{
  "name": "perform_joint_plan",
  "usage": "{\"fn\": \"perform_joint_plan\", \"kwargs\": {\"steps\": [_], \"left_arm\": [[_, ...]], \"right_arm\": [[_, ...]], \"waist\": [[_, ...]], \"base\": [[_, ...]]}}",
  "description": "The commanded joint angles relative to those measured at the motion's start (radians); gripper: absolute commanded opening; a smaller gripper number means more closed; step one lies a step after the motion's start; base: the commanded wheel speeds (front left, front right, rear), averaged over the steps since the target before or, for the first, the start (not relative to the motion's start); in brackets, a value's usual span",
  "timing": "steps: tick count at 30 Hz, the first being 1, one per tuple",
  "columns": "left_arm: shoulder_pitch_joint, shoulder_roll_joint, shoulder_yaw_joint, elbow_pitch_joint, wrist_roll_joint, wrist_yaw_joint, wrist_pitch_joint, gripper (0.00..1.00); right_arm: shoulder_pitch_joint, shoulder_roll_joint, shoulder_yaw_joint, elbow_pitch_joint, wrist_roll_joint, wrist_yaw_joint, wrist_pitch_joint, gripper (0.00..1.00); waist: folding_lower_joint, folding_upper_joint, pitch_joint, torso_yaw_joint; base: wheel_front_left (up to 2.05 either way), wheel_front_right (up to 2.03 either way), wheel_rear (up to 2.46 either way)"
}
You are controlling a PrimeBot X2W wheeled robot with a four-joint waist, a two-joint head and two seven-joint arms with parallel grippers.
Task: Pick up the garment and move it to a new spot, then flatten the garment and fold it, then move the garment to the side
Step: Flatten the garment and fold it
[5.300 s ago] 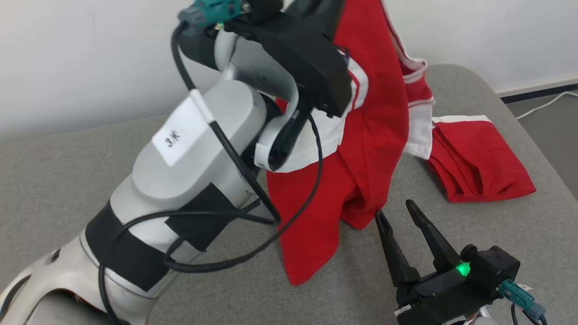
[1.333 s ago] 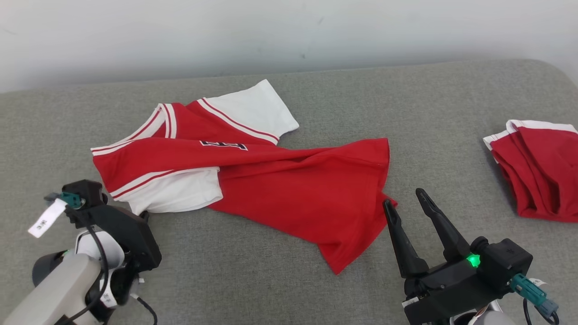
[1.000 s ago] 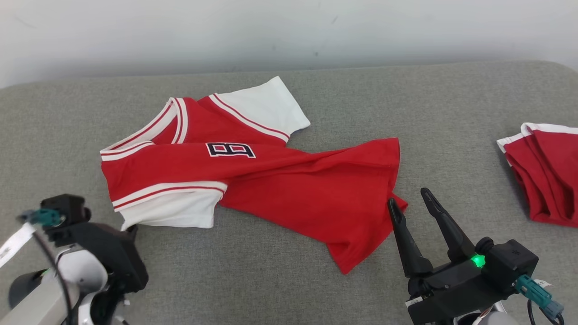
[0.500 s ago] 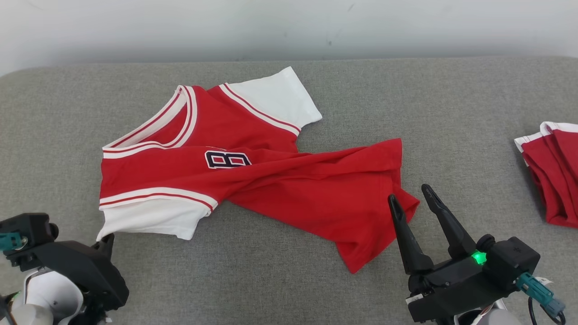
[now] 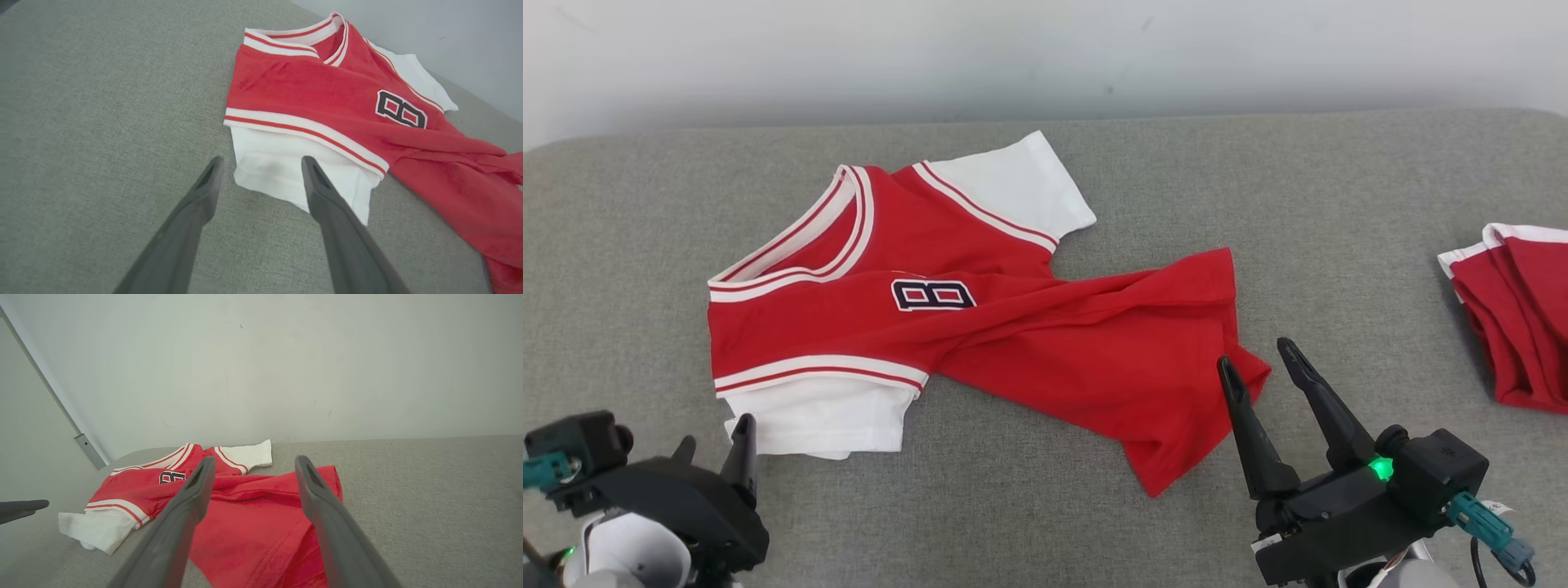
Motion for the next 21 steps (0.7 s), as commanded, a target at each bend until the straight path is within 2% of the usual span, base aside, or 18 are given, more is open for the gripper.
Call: {"fn": "perform_joint_plan", "kwargs": {"steps": [1, 12, 21], "left_arm": [[0.023, -0.008, 0.008, 0.016, 0.018, -0.005, -0.032, 1.0], [0.086, -0.091, 0.03, 0.075, 0.06, -0.073, -0.257, 1.0], [0.116, -0.145, 0.005, 0.125, 0.144, -0.125, -0.369, 1.0]], "right_arm": [[-0.004, -0.001, -0.005, 0.003, -0.004, -0.002, 0.0, 1.0], [0.001, -0.001, -0.064, 0.012, -0.039, -0.002, 0.014, 1.0], [0.014, -0.001, -0.091, 0.048, -0.027, -0.002, 0.006, 1.0]], "waist": [[0.0, -0.0001, -0.014, -0.005], [0.0, -0.0001, -0.085, 0.007], [0.0, -0.0001, -0.17, 0.008]], "base": [[0.0, 0.0, 0.0], [0.0, 0.0, 0.0], [0.0, 0.0, 0.0]]}}
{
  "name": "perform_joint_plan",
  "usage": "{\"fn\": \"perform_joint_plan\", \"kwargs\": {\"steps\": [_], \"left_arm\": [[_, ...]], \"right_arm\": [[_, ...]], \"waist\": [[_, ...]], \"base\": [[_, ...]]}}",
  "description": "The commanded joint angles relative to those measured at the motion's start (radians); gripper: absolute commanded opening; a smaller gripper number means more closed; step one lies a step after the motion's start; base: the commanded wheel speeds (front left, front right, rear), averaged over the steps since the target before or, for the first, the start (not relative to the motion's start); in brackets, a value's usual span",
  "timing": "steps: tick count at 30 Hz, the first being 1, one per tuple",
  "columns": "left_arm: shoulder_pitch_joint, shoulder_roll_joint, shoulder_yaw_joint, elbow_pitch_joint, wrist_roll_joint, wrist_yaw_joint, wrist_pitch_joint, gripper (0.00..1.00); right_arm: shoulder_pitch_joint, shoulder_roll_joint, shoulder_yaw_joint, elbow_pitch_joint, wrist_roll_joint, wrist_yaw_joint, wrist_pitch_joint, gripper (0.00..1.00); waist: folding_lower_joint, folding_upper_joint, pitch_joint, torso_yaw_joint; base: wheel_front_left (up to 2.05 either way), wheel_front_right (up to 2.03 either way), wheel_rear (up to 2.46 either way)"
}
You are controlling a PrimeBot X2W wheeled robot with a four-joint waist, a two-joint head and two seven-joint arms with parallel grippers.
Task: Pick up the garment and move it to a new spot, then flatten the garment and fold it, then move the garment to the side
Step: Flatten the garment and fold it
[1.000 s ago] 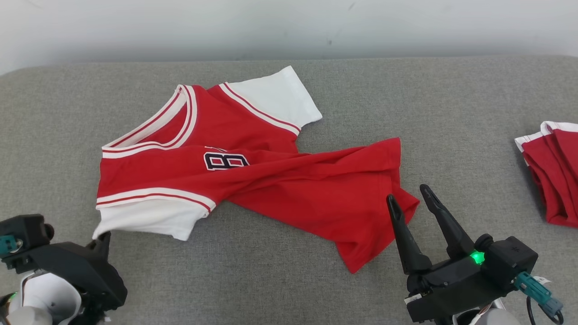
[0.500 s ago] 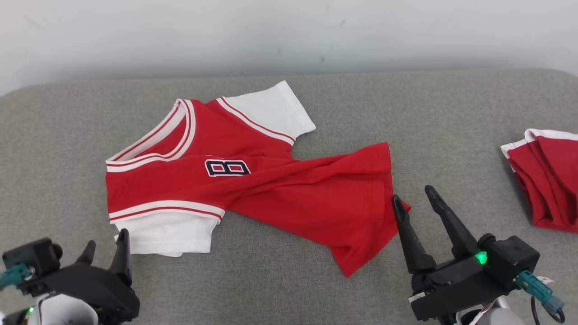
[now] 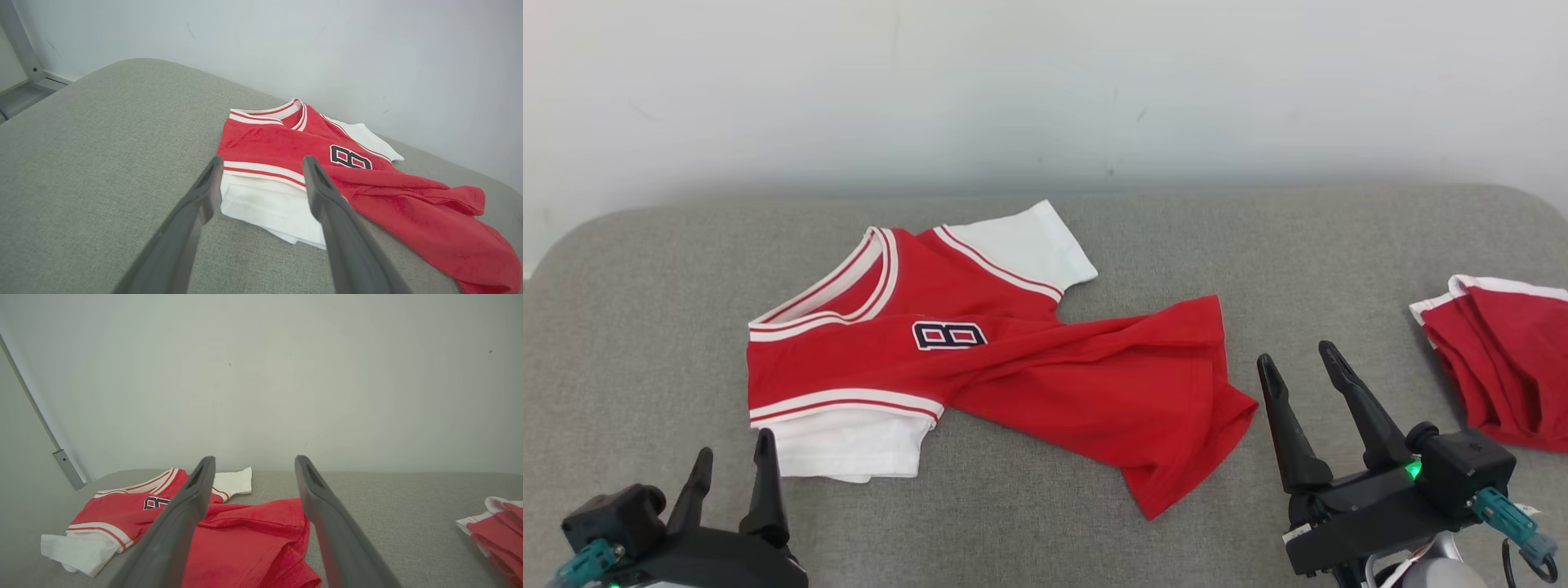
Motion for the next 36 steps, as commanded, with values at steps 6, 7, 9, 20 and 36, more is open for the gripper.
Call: {"fn": "perform_joint_plan", "kwargs": {"steps": [6, 7, 9, 20, 36], "left_arm": [[0.014, -0.037, 0.02, -0.018, 0.105, -0.053, -0.032, 1.0], [0.016, -0.044, 0.023, -0.021, 0.121, -0.064, -0.034, 1.0], [0.018, -0.071, 0.058, -0.04, 0.168, -0.089, -0.036, 1.0], [0.152, -0.325, 0.373, -0.097, 0.385, -0.319, -0.034, 1.0], [0.215, -0.376, 0.472, 0.055, 0.638, -0.603, -0.034, 1.0]], "right_arm": [[0.022, -0.001, -0.028, 0.015, 0.001, -0.002, -0.024, 1.0], [0.025, -0.001, -0.038, 0.017, 0.006, -0.002, -0.027, 1.0], [0.03, -0.001, -0.05, 0.024, 0.01, -0.002, -0.029, 1.0], [0.031, -0.001, -0.099, 0.052, 0.019, -0.002, -0.031, 1.0], [0.08, -0.001, -0.167, 0.183, -0.007, -0.002, -0.072, 1.0]], "waist": [[0.0001, 0.0, -0.05, 0.002], [0.0001, 0.0, -0.053, 0.002], [0.0001, 0.0, -0.058, 0.001], [0.0001, 0.0, -0.068, -0.006], [0.0001, 0.0, -0.058, -0.005]], "base": [[0.0, 0.0, 0.0], [0.0, 0.0, 0.0], [0.0, 0.0, 0.0], [0.0, 0.0, 0.0], [0.0, 0.0, 0.0]]}}
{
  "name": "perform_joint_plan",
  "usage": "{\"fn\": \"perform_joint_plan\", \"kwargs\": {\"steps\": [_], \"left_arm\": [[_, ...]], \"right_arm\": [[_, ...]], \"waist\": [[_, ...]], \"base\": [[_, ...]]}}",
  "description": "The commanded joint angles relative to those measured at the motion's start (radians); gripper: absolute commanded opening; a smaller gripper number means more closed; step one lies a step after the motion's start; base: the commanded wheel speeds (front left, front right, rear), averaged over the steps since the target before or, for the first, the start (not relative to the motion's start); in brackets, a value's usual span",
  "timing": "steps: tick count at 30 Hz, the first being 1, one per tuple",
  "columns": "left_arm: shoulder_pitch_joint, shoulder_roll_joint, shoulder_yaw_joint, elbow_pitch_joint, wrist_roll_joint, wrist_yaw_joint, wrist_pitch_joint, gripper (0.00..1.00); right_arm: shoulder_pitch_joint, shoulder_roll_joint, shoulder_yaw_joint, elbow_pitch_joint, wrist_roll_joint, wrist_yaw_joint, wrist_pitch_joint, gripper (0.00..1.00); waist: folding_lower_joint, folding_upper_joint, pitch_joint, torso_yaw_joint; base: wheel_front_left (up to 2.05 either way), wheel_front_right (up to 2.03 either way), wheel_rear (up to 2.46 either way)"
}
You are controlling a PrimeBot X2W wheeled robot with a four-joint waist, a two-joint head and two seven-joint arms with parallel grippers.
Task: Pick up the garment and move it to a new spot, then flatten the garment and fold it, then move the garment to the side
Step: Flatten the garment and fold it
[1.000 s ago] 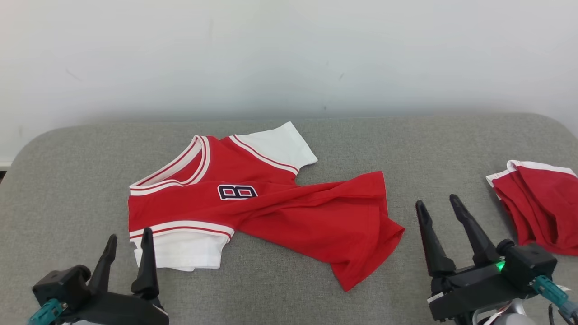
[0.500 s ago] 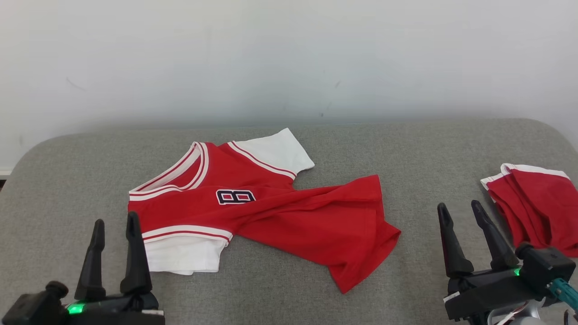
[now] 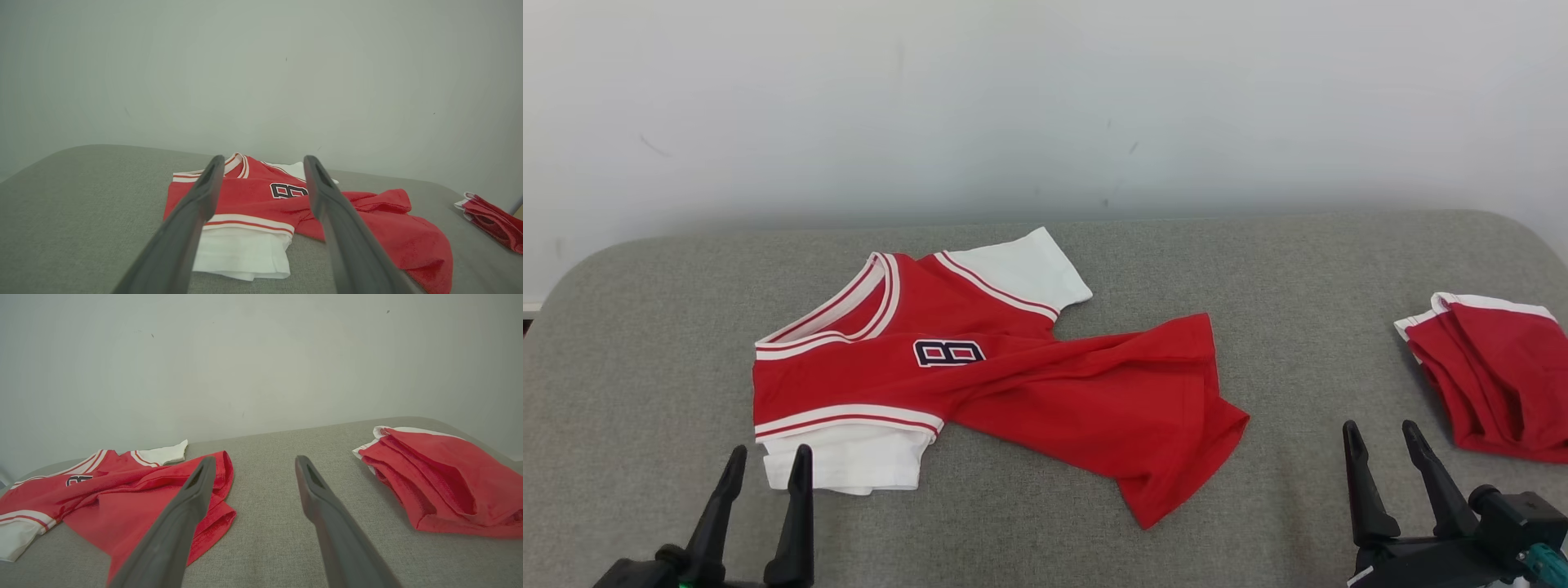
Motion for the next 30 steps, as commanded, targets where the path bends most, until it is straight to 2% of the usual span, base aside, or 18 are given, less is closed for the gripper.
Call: {"fn": "perform_joint_plan", "kwargs": {"steps": [1, 7, 30], "left_arm": [[0.008, 0.013, -0.005, 0.013, 0.018, -0.009, -0.005, 1.0], [-0.009, 0.026, -0.027, 0.06, 0.026, -0.025, -0.005, 1.0], [-0.038, 0.016, -0.034, 0.114, 0.018, -0.038, -0.005, 1.0]], "right_arm": [[0.001, -0.002, -0.004, 0.006, -0.002, -0.002, -0.006, 1.0], [-0.011, -0.001, -0.006, 0.033, 0.008, -0.002, -0.002, 1.0], [-0.029, -0.002, 0.008, 0.036, 0.012, -0.002, -0.011, 1.0]], "waist": [[0.0, 0.0, 0.002, 0.0], [0.0, 0.0, 0.011, 0.0], [0.0, 0.0, 0.028, 0.009]], "base": [[0.0, 0.0, 0.0], [0.0, 0.0, 0.0], [0.0, 0.0, 0.0]]}}
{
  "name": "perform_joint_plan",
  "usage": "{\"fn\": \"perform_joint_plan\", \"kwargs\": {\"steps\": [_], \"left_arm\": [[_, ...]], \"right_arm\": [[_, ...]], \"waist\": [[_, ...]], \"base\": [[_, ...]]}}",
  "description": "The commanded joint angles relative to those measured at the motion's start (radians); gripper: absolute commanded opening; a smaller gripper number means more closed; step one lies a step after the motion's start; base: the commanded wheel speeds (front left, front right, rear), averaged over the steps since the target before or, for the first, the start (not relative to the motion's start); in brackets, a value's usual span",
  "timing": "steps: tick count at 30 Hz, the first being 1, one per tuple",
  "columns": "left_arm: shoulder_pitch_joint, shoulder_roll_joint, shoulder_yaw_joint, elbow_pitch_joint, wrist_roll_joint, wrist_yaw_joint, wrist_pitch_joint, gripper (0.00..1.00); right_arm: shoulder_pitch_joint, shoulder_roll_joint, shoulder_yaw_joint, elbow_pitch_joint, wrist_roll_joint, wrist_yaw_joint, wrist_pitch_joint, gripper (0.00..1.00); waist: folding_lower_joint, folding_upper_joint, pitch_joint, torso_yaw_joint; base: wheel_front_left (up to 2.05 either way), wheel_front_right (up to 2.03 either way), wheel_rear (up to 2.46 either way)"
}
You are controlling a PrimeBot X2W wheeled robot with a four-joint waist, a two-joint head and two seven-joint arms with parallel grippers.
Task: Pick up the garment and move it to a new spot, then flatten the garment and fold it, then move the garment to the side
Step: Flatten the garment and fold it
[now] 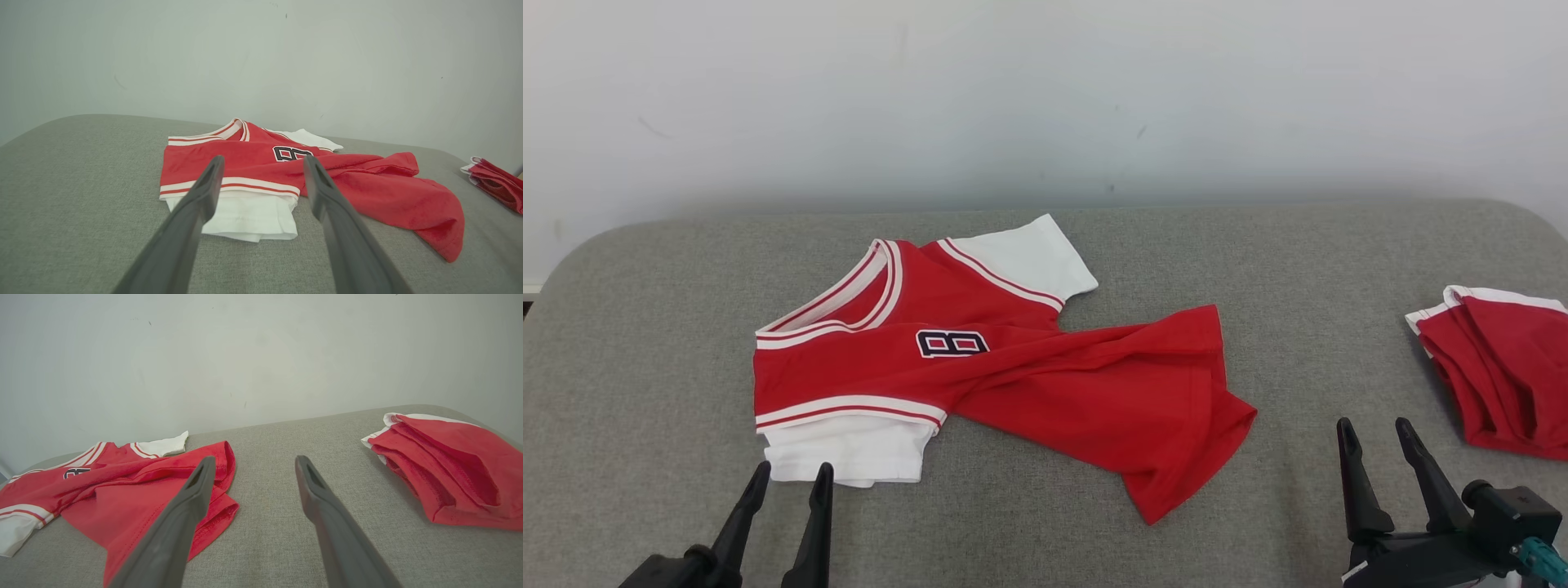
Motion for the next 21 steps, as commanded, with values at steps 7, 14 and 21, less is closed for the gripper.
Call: {"fn": "perform_joint_plan", "kwargs": {"steps": [7, 14, 21], "left_arm": [[-0.017, 0.0, 0.007, 0.023, -0.002, -0.002, -0.005, 1.0], [-0.03, 0.01, 0.001, 0.052, 0.001, -0.001, 0.008, 1.0], [-0.087, 0.03, -0.022, 0.093, -0.03, -0.002, 0.165, 1.0]], "right_arm": [[-0.023, -0.002, 0.006, -0.018, -0.019, -0.002, 0.02, 1.0], [-0.029, -0.002, 0.006, -0.028, -0.021, -0.002, 0.063, 1.0], [-0.102, -0.002, 0.001, -0.016, -0.058, -0.002, 0.168, 1.0]], "waist": [[-0.0001, 0.0, 0.001, 0.005], [-0.0001, 0.0, -0.006, 0.019], [-0.0001, 0.0, 0.018, 0.029]], "base": [[0.0, 0.0, 0.0], [0.0, 0.0, 0.0], [0.0, 0.0, 0.0]]}}
